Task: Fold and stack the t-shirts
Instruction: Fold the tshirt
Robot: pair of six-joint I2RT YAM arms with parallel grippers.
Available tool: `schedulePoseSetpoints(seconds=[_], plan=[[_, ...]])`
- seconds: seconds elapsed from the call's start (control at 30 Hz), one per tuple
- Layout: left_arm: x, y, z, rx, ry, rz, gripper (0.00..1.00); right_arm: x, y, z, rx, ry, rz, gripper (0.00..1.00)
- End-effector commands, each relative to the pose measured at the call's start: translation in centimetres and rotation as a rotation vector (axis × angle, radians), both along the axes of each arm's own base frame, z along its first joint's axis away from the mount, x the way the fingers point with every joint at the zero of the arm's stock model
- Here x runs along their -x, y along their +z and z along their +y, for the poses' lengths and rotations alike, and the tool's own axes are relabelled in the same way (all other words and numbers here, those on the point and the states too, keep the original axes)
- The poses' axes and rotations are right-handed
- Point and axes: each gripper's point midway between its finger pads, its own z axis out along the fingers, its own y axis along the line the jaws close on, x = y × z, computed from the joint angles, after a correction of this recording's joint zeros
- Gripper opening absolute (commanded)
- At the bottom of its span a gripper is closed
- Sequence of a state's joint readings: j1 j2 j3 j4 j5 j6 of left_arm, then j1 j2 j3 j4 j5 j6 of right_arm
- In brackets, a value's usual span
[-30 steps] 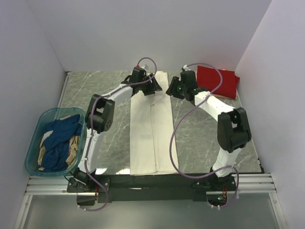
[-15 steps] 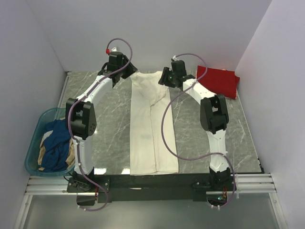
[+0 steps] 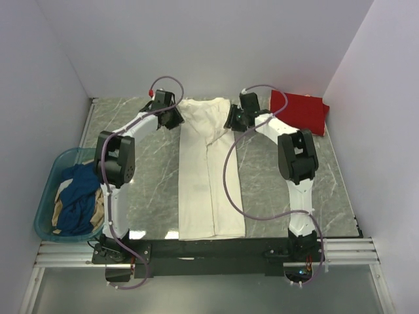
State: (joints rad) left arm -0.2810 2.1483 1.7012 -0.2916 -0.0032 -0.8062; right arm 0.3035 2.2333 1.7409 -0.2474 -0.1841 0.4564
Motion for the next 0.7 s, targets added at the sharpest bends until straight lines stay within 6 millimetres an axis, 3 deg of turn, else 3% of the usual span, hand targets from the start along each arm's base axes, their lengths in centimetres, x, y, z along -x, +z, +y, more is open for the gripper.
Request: schedulePoseSetpoints(seconds=[0.0,0.07,0.2,0.27,0.3,0.33,0.4,0.43,0.67], plan=[[2.7,5.7,-1.8,0.001,-0.05,-0.091,0.38,1.5,7.1,1.6,-0.031,0.024,-0.139,0.5],[4.6,5.8,-2.8,-0.052,-0.042,-0.075,0.39,2.6,8.0,2.1,-0.02,0.03,-0.148,0.51],[11.0,4.8,-4.2,-0.108,-0.046,-0.01,0.38,3.8,7.4,2.5,-0.012,0.024,-0.115,0.56],[13.9,4.3,-5.5,-0.127,-0.051,0.007,0.37,4.0,6.4,2.4,0.005,0.006,-0.081,0.58],[15.6,2.8,-5.3,-0.152,-0.051,0.039,0.37,3.8,6.4,2.7,0.006,0.005,-0.082,0.6],[17.3,3.5,-6.3,-0.148,-0.071,0.028,0.36,3.8,5.5,2.8,0.005,-0.004,-0.056,0.61],[19.7,3.1,-6.2,-0.156,-0.056,0.034,0.35,3.7,5.0,3.5,-0.016,0.004,-0.023,0.62],[21.2,2.9,-7.2,-0.158,-0.082,0.03,0.35,3.6,4.2,3.7,-0.03,-0.003,0.0,0.62],[27.6,0.2,-8.7,-0.147,-0.161,0.07,0.34,2.1,2.7,5.1,-0.131,-0.031,0.071,0.64]])
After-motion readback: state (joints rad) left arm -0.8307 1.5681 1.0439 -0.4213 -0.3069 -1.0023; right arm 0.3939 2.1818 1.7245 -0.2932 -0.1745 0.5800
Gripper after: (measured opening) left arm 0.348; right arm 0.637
